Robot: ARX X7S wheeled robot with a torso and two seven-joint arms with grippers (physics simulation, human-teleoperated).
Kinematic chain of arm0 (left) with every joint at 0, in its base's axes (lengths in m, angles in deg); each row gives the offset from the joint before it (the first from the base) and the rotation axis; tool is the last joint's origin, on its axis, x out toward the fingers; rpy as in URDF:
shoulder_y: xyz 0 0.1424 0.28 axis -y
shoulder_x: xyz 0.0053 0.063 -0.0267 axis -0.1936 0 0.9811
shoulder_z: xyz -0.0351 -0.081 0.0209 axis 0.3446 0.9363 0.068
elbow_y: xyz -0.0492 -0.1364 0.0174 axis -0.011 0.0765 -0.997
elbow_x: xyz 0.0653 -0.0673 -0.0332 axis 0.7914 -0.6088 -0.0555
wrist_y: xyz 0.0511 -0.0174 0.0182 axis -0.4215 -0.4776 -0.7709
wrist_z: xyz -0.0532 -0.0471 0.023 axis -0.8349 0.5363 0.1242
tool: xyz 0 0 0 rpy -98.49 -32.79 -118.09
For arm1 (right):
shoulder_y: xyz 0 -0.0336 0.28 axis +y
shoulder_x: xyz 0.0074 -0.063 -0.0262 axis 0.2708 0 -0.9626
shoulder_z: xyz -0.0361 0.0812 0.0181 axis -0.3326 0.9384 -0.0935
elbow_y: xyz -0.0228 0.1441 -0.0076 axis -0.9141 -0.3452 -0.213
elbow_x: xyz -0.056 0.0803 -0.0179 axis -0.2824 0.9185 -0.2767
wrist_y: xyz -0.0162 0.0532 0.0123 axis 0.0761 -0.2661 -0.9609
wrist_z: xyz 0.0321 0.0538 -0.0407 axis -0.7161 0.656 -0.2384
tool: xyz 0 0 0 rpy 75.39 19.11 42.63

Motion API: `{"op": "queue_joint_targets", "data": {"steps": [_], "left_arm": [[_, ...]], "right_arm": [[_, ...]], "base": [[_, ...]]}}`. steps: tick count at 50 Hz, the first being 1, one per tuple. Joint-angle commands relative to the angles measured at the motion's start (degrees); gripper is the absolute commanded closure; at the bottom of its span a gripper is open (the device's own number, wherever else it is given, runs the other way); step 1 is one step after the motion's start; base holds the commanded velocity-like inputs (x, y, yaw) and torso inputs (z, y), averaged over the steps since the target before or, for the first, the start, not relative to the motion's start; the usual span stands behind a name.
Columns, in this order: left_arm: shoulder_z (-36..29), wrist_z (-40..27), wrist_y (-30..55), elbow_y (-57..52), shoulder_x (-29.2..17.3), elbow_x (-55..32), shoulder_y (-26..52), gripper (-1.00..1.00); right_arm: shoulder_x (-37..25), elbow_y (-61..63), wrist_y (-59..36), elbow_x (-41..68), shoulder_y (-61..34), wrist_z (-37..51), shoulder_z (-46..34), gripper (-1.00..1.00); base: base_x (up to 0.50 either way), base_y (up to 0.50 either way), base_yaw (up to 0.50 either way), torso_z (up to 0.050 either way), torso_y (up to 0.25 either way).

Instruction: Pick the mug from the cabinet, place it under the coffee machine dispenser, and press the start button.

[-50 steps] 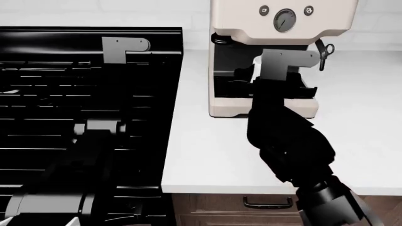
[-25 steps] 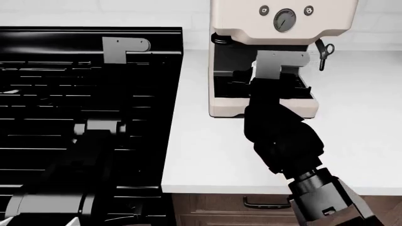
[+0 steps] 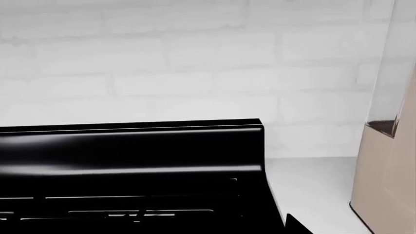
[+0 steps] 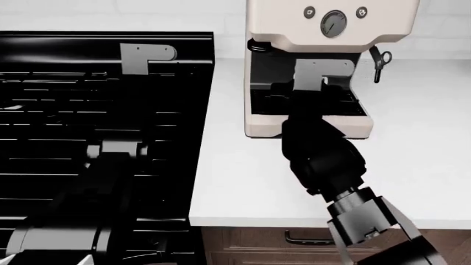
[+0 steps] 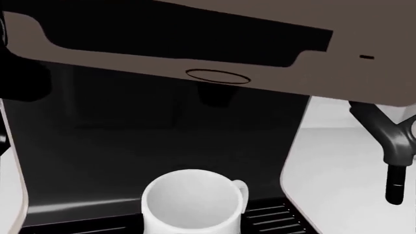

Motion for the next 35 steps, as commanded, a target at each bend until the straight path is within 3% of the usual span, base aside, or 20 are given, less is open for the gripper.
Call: {"op": "queue_joint_targets", "data": {"steps": [1, 23, 24, 35], "left_arm": [[-0.2, -0.1, -0.1, 0.0, 0.0, 0.1, 0.0, -1.0], [-0.4, -0.1, -0.3, 0.0, 0.0, -0.1, 0.0, -1.0], [-0.4, -0.1, -0.3, 0.0, 0.0, -0.1, 0.0, -1.0], [-0.5, -0.2, -0.3, 0.0, 0.0, -0.1, 0.0, -1.0]], "right_arm": [[1.1, -5.8, 2.1, -1.1, -1.1, -1.0, -0.5, 1.0], [2.1, -13.0, 3.2, -1.0, -3.0, 1.6, 0.3, 1.0], [2.4, -13.5, 3.4, -1.1, -3.1, 0.8, -0.1, -1.0], [2.7, -14.2, 4.3, -1.0, -2.8, -1.5, -1.6, -1.0]], "base": [[0.0, 0.0, 0.0, 0.0, 0.0], [0.0, 0.0, 0.0, 0.0, 0.0], [0.0, 0.0, 0.0, 0.0, 0.0], [0.0, 0.0, 0.0, 0.0, 0.0]]}}
